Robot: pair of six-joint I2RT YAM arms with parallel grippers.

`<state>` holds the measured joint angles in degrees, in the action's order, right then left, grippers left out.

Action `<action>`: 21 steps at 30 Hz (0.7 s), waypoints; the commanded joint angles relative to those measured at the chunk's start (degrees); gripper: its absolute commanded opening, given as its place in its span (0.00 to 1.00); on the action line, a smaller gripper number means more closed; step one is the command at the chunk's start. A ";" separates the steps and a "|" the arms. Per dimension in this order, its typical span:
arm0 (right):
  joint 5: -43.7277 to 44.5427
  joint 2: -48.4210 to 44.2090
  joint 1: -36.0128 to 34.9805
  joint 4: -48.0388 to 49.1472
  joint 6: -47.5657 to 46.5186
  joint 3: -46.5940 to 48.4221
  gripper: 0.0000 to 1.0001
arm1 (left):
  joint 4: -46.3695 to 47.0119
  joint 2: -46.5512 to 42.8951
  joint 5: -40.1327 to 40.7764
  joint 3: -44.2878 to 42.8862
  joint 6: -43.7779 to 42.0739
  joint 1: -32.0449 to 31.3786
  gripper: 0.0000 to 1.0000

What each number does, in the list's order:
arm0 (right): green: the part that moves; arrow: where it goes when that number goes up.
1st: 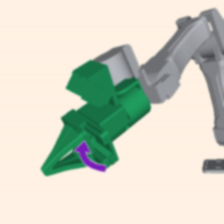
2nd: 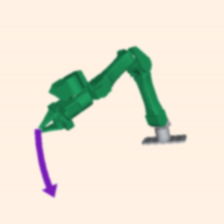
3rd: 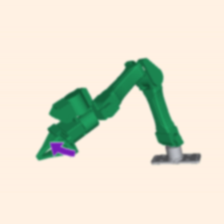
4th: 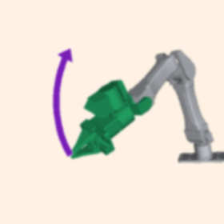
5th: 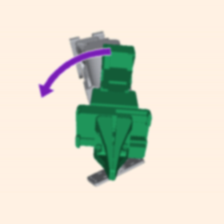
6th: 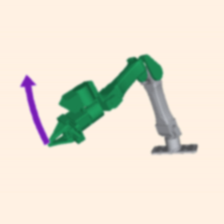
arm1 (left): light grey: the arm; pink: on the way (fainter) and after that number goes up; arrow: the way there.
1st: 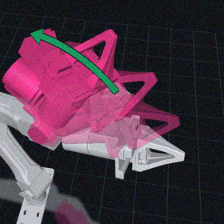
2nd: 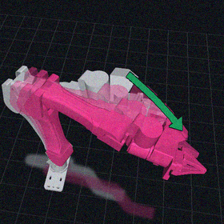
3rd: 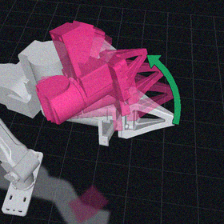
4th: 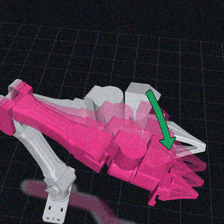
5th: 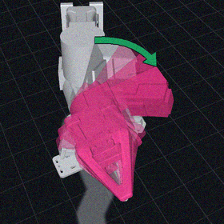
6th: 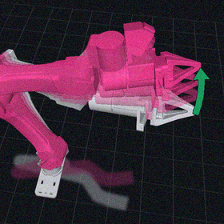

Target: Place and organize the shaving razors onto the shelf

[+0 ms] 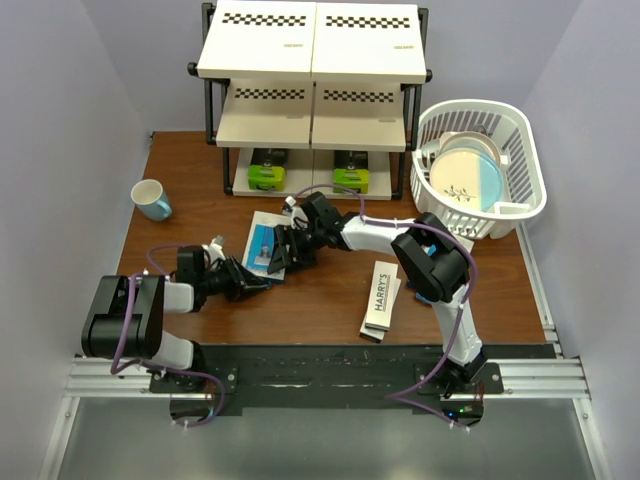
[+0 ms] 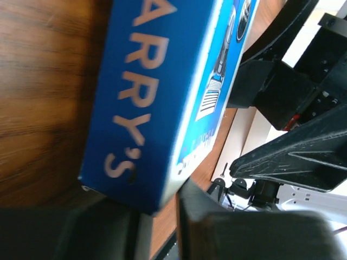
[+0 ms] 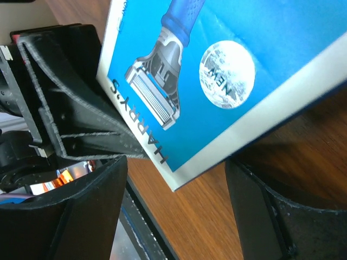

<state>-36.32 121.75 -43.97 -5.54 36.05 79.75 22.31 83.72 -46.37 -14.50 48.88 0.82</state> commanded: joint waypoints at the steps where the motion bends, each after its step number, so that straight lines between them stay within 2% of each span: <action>1: -0.42 -1.34 0.02 -0.52 -2.12 1.91 0.77 | 5.20 -0.40 -0.83 0.26 -0.02 -0.38 0.17; 2: -0.16 -2.82 0.19 -1.83 -3.00 1.82 0.77 | 5.38 -0.58 -0.74 0.09 -0.02 -0.38 0.13; 3: -0.07 -3.88 0.54 -2.71 -5.18 1.64 0.77 | 4.68 -1.36 -0.13 -0.17 -0.36 -0.38 0.01; 6: -0.16 -8.01 3.17 -7.63 -11.32 0.42 0.77 | 5.45 -4.69 -0.56 0.52 -1.07 -0.29 0.00; 8: -0.51 -10.38 4.67 -12.71 -14.94 -0.29 0.77 | 9.85 -7.24 -3.36 1.31 -0.37 -0.29 0.00; 13: -0.08 -18.91 11.79 -25.90 -31.02 -1.17 0.77 | 21.61 -17.88 -10.04 2.11 1.13 -0.38 0.00; 14: 0.28 -19.71 12.58 -32.62 -34.00 -0.65 0.77 | 22.51 -19.11 -11.62 2.11 1.13 -0.38 0.00; 15: 0.63 -20.41 13.63 -36.78 -41.34 1.53 0.77 | 23.22 -21.65 -12.07 2.02 1.13 -0.38 0.00; 17: 2.12 -21.99 13.90 -46.61 -47.80 3.22 0.77 | 26.20 -23.95 -13.21 1.93 2.18 -0.38 0.00; 18: 2.65 -22.52 13.82 -48.49 -51.75 3.48 0.77 | 26.65 -25.78 -13.57 1.76 2.62 -0.38 0.00; 21: 4.41 -25.68 14.26 -49.92 -53.45 1.65 0.77 | 28.76 -28.16 -16.38 0.62 4.20 -0.38 0.00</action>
<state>-33.74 99.48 -28.58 -42.78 -5.08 81.52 41.54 59.13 -56.86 -12.19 50.94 0.62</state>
